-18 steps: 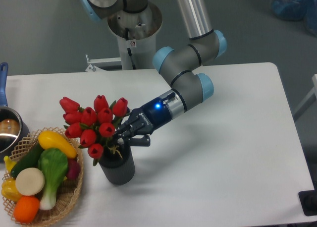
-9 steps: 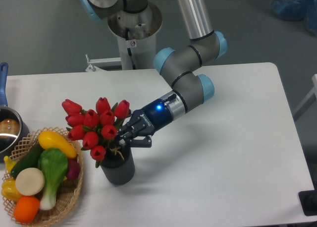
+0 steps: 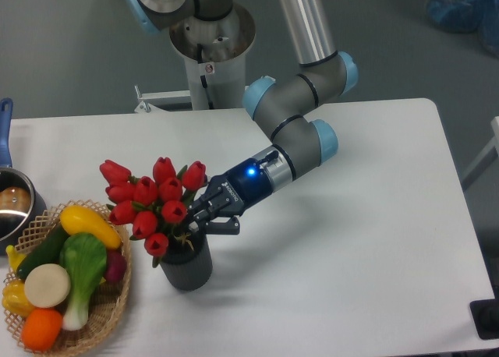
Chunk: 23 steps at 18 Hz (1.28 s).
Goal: Insert the flowers into the vase
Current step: 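Hold the bouquet steady inside the vase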
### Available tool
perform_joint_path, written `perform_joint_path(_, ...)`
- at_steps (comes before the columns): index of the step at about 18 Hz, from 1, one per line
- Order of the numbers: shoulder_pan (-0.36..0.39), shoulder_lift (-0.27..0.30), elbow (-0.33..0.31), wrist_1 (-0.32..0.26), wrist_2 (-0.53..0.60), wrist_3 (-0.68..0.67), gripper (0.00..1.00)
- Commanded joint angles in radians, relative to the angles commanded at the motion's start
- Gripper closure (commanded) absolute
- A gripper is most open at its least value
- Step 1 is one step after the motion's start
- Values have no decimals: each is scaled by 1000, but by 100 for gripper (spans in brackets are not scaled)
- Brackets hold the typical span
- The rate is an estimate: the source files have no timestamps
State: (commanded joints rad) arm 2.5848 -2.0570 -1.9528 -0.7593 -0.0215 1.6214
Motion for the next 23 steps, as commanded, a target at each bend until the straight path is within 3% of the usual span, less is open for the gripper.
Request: perform_joint_path(23,-2,2,-15,0,8,0,83)
